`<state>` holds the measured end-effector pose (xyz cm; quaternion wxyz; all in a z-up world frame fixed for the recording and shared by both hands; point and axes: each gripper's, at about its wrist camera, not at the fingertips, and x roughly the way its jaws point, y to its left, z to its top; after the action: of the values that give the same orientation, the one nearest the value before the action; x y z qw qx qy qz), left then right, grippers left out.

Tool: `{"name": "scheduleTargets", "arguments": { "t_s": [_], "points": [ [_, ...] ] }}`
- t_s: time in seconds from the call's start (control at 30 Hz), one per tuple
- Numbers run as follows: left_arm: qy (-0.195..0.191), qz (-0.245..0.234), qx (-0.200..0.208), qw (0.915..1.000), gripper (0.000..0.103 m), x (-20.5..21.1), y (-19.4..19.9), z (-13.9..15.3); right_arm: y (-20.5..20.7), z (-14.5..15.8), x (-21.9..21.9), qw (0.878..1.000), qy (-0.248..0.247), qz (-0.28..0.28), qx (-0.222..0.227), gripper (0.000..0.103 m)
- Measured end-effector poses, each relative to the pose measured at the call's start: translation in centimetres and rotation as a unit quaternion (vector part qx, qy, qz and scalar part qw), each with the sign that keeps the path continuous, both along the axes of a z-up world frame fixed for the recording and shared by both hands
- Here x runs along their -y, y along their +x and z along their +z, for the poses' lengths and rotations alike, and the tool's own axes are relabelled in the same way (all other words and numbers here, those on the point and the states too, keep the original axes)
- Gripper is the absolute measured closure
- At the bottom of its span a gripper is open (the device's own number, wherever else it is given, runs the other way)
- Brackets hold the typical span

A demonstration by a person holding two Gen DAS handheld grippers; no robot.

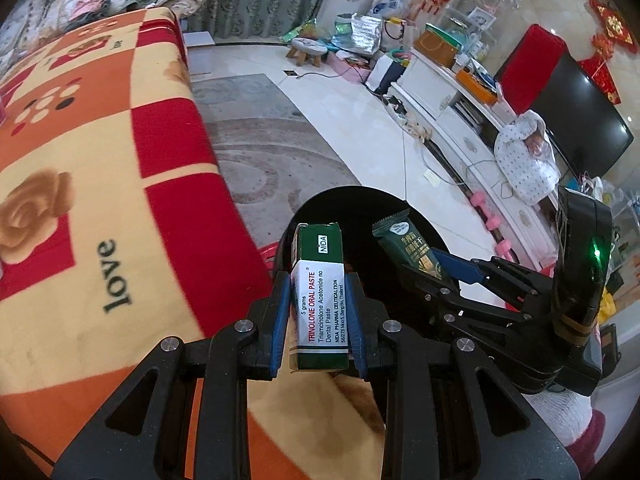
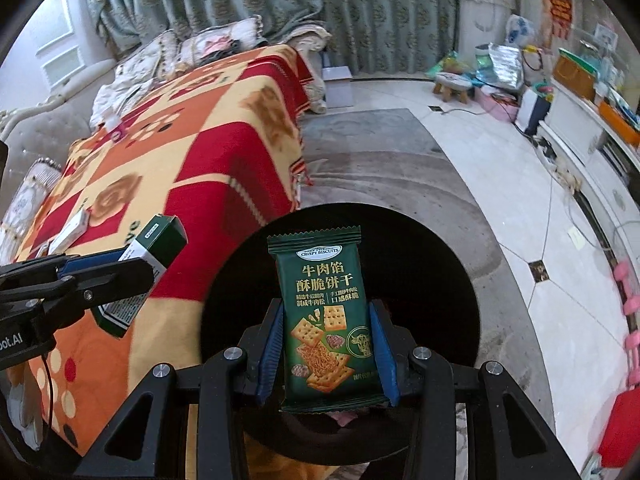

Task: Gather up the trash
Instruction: 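Carry the toothpaste box and cracker packet over the black bin and open both tools, then move both empty tools back over the white wrapper and tablet box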

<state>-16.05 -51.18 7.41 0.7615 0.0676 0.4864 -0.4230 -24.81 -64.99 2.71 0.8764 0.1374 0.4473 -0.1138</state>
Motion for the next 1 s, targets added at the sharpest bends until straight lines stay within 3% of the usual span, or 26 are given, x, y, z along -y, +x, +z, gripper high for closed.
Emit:
{"name": "scheduleTargets", "arguments": {
  "t_s": [0.4, 0.5, 0.57, 1.0],
  "points": [
    [-0.008, -0.015, -0.038, 0.9991, 0.076, 1.3, 0.7, -1.7, 0.3, -1.3, 1.9, 1.000, 0.011, -0.024, -0.011, 0.060],
    [-0.017, -0.012, -0.049, 0.9986, 0.056, 0.8, 0.8, -1.6, 0.3, -1.6, 2.2, 0.999, 0.023, -0.039, -0.017, 0.051],
    [-0.022, -0.010, -0.052, 0.9983, 0.053, 0.5, 0.9, -1.4, 0.2, -1.6, 2.2, 0.999, 0.027, -0.043, -0.017, 0.050],
    [0.008, 0.044, -0.004, 0.9990, 0.053, -5.2, 2.2, -0.6, 1.7, -0.8, -1.4, 0.999, 0.030, -0.010, -0.017, 0.043]
  ]
}}
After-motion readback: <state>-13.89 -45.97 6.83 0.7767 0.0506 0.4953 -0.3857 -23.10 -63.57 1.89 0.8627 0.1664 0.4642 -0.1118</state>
